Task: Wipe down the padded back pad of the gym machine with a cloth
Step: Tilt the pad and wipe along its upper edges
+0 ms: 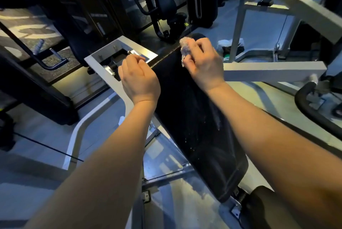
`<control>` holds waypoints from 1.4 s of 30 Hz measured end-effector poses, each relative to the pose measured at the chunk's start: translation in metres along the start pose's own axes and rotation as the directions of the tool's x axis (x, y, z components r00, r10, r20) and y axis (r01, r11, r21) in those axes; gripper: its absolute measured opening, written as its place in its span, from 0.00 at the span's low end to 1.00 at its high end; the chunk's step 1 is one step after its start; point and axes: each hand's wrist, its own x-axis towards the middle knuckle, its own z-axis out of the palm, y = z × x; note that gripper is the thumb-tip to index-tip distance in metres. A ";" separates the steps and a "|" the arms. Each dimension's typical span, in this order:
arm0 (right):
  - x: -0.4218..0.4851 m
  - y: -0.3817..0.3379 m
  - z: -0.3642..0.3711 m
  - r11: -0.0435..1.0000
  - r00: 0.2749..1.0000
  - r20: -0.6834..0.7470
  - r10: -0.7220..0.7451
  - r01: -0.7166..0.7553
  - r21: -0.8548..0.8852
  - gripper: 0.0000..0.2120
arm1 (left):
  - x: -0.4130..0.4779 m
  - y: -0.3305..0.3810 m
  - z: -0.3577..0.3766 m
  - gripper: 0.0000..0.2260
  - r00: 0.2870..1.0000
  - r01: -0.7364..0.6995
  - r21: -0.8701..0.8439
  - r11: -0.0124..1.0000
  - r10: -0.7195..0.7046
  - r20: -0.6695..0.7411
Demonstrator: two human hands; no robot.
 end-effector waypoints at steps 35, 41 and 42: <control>0.007 -0.001 0.002 0.876 0.887 -0.004 0.461 -0.455 0.159 0.13 | -0.003 0.006 0.002 0.05 0.998 -0.068 0.201 0.977 0.067 0.011; -0.033 -0.018 0.005 0.992 0.996 -0.001 -0.090 0.090 0.094 0.21 | -0.002 0.005 0.002 0.09 0.998 -0.069 0.208 0.976 0.065 0.025; -0.027 -0.008 0.004 0.997 0.999 0.011 -0.046 0.045 0.070 0.21 | -0.003 0.005 0.002 0.10 0.998 -0.068 0.206 0.976 0.064 0.026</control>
